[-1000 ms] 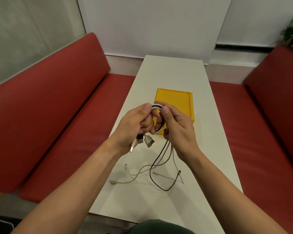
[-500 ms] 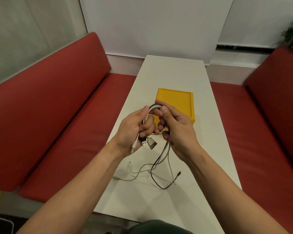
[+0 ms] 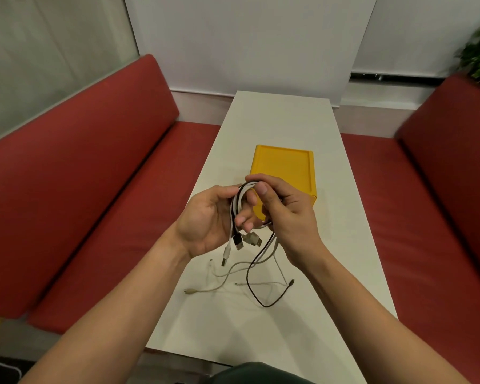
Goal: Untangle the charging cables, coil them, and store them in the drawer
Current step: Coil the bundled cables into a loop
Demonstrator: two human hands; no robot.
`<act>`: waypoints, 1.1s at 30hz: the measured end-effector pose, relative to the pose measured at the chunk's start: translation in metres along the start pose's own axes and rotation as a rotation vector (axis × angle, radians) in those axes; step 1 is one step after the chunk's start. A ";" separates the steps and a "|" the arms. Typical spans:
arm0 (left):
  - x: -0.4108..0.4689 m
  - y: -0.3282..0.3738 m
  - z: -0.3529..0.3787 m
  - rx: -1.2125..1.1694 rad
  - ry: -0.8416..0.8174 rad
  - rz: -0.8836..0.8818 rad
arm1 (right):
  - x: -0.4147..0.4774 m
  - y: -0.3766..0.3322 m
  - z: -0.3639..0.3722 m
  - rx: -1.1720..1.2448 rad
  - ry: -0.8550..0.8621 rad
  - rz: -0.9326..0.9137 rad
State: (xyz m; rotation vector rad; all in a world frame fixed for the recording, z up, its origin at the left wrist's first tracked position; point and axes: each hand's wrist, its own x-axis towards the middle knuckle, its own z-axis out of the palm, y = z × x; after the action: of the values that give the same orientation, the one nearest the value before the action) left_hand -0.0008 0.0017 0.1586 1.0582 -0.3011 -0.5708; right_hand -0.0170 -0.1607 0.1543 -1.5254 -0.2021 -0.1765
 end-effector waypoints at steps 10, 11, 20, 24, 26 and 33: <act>0.006 -0.010 0.004 0.002 0.019 0.159 | 0.003 -0.003 -0.002 0.148 -0.088 0.168; 0.006 -0.010 0.004 -0.003 0.017 0.148 | 0.003 -0.002 -0.003 0.192 -0.118 0.206; 0.001 -0.016 0.004 -0.151 -0.107 0.169 | 0.004 -0.010 -0.016 0.364 -0.361 0.356; 0.002 -0.017 0.004 -0.146 -0.088 0.179 | 0.005 -0.008 -0.013 0.333 -0.334 0.343; 0.002 -0.016 0.004 -0.129 -0.077 0.184 | 0.006 -0.007 -0.013 0.357 -0.337 0.324; 0.005 -0.004 0.005 -0.154 -0.012 0.231 | 0.003 0.005 -0.007 -0.185 -0.218 0.113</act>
State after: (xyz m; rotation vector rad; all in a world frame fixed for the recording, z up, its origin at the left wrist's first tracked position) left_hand -0.0004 -0.0057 0.1574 0.8576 -0.3788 -0.3862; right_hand -0.0124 -0.1673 0.1498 -1.7360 -0.2777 0.0631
